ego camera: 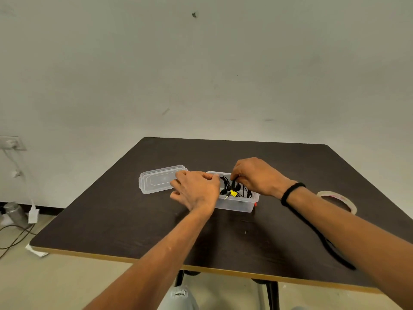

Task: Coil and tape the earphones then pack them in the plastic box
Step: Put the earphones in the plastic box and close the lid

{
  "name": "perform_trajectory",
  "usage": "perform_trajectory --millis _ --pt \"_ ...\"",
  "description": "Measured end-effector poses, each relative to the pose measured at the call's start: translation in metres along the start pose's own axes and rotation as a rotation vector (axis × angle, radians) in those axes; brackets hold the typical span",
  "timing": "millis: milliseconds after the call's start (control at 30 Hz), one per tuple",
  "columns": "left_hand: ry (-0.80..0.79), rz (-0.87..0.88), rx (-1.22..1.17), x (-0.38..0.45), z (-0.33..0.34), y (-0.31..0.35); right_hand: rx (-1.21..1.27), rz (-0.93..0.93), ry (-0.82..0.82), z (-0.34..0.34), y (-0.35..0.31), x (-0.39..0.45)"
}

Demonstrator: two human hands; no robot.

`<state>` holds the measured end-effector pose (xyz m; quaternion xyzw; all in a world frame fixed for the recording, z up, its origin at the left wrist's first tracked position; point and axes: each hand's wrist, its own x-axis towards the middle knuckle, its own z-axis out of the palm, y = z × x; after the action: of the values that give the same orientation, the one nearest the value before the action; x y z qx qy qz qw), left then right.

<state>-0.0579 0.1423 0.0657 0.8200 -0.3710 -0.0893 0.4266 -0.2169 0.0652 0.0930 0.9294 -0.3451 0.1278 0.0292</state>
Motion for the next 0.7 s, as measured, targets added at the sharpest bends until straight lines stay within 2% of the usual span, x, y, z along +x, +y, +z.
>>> perform_trajectory --millis 167,367,567,700 --pt "-0.065 0.146 0.158 0.011 -0.008 -0.011 -0.035 -0.027 -0.049 0.002 -0.003 0.007" --pt "-0.148 0.494 0.575 0.017 -0.021 -0.004 -0.088 -0.026 -0.061 0.0 -0.011 0.013" --pt "-0.265 0.556 0.639 0.023 -0.024 -0.003 -0.122 -0.025 -0.177 0.002 -0.015 0.017" --pt "-0.442 0.568 0.694 0.026 -0.023 0.001 -0.073 0.007 -0.201 -0.001 -0.017 0.019"
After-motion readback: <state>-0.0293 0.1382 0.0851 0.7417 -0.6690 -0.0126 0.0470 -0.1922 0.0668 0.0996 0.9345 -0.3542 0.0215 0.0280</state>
